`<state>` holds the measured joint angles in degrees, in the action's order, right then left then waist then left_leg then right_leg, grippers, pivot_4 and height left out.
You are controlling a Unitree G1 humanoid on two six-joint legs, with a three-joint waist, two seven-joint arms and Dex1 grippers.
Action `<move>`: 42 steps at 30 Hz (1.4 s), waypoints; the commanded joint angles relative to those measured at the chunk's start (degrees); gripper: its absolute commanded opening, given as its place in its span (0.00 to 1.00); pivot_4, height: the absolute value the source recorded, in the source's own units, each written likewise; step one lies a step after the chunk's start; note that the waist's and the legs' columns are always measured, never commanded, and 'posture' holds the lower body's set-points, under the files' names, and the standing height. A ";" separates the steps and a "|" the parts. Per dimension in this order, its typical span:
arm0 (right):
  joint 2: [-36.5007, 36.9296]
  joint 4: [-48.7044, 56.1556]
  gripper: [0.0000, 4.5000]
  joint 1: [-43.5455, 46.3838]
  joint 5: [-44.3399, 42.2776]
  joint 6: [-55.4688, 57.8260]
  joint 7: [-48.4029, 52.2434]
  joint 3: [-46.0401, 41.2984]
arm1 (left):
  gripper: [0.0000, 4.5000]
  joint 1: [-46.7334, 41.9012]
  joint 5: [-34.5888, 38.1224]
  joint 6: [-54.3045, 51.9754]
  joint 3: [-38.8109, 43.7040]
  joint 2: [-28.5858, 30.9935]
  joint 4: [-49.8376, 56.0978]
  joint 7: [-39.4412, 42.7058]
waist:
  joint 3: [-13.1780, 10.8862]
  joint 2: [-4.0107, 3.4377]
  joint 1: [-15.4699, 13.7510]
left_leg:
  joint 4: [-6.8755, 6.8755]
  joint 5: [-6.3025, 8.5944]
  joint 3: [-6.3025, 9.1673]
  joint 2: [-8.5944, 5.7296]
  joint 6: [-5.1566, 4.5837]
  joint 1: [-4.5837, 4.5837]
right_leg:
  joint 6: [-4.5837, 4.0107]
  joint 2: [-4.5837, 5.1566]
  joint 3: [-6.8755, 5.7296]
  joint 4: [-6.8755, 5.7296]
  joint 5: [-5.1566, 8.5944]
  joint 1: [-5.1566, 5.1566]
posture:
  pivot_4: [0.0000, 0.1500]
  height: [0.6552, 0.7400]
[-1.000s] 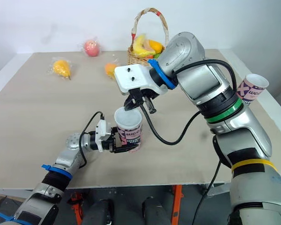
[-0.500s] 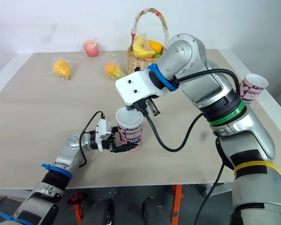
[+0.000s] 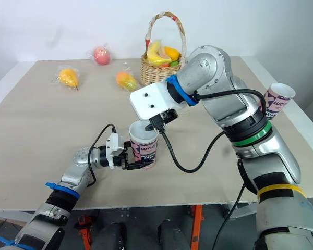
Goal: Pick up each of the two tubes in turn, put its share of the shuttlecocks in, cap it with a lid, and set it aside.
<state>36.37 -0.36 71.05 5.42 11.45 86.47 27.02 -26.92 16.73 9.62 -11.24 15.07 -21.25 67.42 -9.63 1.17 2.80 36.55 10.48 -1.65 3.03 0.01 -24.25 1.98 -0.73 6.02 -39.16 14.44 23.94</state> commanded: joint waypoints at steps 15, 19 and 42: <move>-0.56 -9.84 0.62 8.16 -15.30 19.01 5.98 -7.68 | 0.73 0.33 -0.71 -0.35 1.42 0.79 -1.43 -1.11 | -0.03 0.00 -0.03 | -0.11 0.01 0.00 0.00 0.01 -0.12 | 0.04 0.01 0.01 0.00 -0.05 0.16 | 1.00 1.00; 0.93 -7.88 0.20 6.49 -18.67 18.58 6.03 -5.30 | 0.73 0.15 -0.76 -0.17 1.51 0.82 -1.78 -1.18 | -0.06 -0.05 0.01 | -0.12 0.02 -0.02 -0.03 0.02 -0.22 | 0.09 0.01 0.05 0.00 -0.05 0.28 | 1.00 1.00; 4.51 -3.46 0.00 3.47 -19.37 14.46 6.03 11.97 | 0.73 0.82 -0.76 -0.36 1.74 1.31 -1.03 -1.49 | -0.04 -0.03 0.01 | -0.12 0.02 0.02 -0.01 0.02 -0.29 | 0.11 0.00 -0.01 0.00 -0.01 0.33 | 1.00 1.00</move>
<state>40.11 -4.62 75.73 -16.13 27.33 90.12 36.41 -27.07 16.79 10.04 -10.29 15.18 -21.46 66.63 -9.67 1.14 2.81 36.43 10.50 -1.63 3.02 0.03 -24.53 2.11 -0.73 6.01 -39.16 14.44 24.27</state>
